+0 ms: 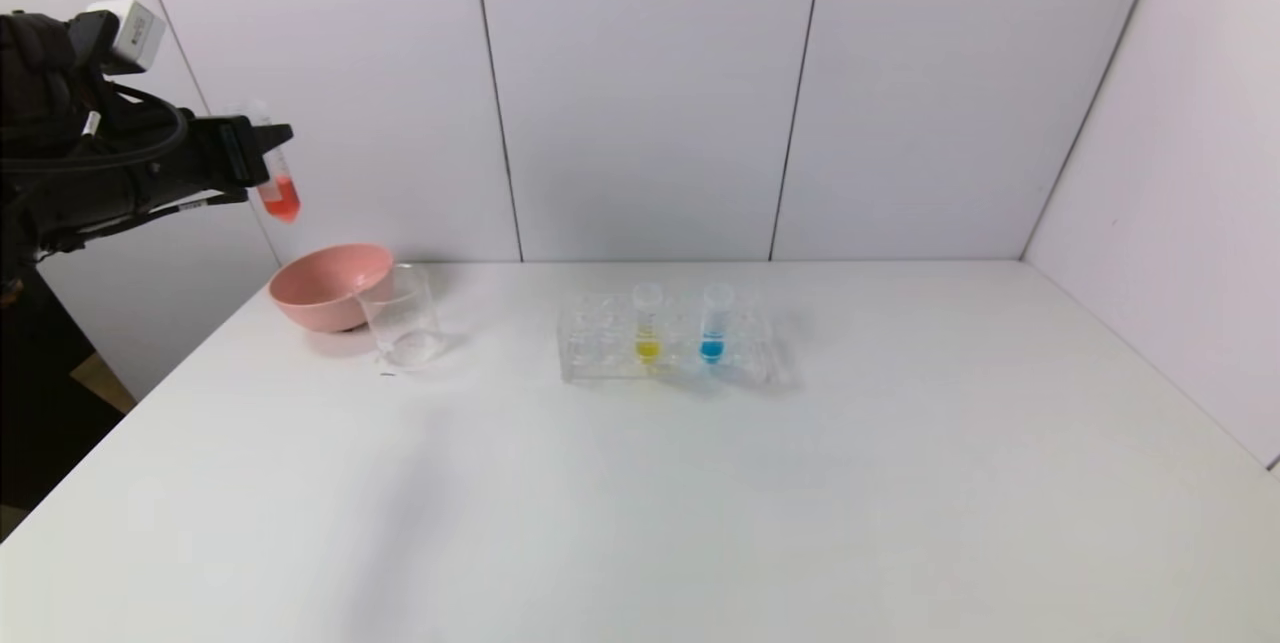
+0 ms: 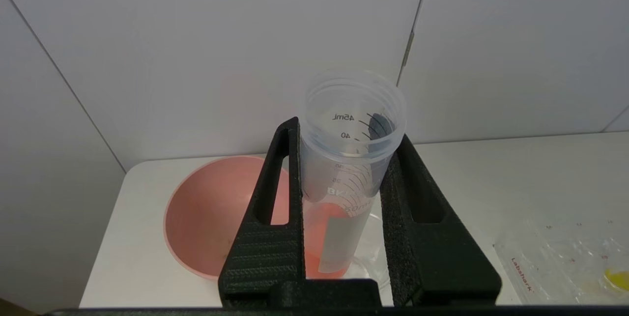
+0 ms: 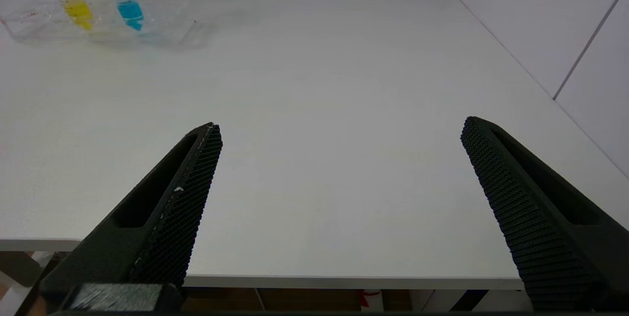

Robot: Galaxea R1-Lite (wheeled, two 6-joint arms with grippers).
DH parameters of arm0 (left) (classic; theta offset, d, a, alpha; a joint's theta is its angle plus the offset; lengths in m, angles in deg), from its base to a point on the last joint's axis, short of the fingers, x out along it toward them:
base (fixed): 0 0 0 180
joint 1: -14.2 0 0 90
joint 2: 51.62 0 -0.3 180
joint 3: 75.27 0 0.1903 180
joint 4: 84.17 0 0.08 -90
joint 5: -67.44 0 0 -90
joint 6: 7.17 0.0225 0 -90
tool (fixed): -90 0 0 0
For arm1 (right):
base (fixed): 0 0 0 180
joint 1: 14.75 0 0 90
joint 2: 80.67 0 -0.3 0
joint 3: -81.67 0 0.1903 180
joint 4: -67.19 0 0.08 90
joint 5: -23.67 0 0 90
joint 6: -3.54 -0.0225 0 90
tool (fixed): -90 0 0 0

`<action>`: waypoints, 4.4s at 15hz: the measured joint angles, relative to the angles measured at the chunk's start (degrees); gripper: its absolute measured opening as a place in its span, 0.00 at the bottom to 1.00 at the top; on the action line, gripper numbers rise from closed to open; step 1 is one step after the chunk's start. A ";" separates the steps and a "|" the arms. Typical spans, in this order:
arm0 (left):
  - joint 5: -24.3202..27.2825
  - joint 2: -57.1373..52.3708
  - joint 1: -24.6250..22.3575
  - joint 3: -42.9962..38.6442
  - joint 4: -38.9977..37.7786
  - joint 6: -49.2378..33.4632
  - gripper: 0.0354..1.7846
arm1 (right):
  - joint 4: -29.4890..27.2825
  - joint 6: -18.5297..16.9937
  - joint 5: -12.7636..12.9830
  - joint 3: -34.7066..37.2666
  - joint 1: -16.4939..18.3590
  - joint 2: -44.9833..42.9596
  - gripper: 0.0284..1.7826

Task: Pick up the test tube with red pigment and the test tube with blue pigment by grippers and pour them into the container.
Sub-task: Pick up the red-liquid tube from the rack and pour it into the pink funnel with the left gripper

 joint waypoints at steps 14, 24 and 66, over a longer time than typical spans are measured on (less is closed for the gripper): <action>1.16 -0.72 -1.43 -2.82 -0.46 0.16 0.24 | 0.00 0.00 0.00 0.00 -0.02 0.00 1.00; 1.69 0.46 -2.56 -3.28 -0.57 1.07 0.24 | 0.00 0.00 0.00 0.00 0.00 0.00 1.00; 12.75 13.07 -5.86 27.49 49.82 63.29 0.24 | 0.00 0.00 0.00 0.00 -0.02 0.00 1.00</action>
